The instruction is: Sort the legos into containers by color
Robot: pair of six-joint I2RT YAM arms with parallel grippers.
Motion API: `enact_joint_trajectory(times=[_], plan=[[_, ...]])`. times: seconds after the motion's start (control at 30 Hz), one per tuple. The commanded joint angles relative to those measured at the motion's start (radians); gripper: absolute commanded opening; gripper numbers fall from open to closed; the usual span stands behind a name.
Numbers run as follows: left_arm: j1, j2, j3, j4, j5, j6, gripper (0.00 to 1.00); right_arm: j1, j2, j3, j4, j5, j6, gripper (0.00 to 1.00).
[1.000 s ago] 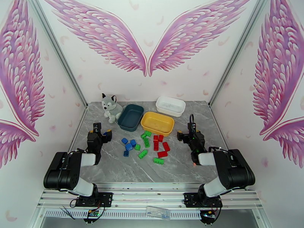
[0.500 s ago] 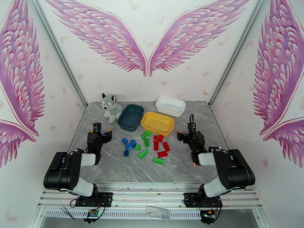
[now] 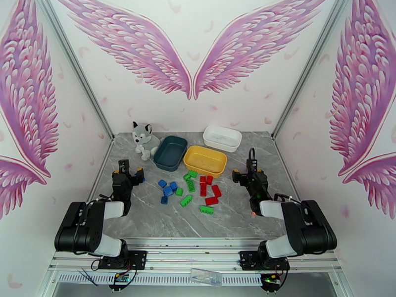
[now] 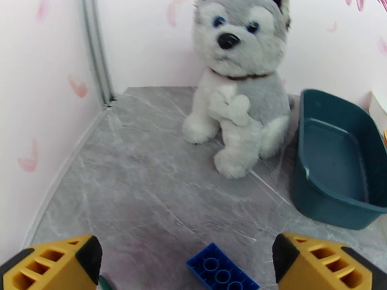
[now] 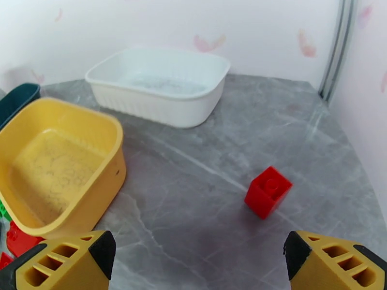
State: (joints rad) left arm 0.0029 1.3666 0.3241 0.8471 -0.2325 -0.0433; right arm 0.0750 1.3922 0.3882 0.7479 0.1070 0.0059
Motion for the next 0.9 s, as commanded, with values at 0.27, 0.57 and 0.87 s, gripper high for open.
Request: enact_joint_trajectory(times=[0.27,0.57,0.87], plan=[[-0.034,-0.662,-0.081,-0.332,-0.202,-0.431,0.99,0.003,-0.343,0.299,-0.854,0.336,0.432,0.99],[-0.131,-0.083,0.344,-0.452,0.356,-0.444,0.99,0.005,0.042,0.650,-1.127,0.147,0.380,0.98],[-0.248,0.116,0.506,-0.490,0.445,-0.359,0.98,-0.015,0.380,0.859,-1.205,0.183,0.337,0.91]])
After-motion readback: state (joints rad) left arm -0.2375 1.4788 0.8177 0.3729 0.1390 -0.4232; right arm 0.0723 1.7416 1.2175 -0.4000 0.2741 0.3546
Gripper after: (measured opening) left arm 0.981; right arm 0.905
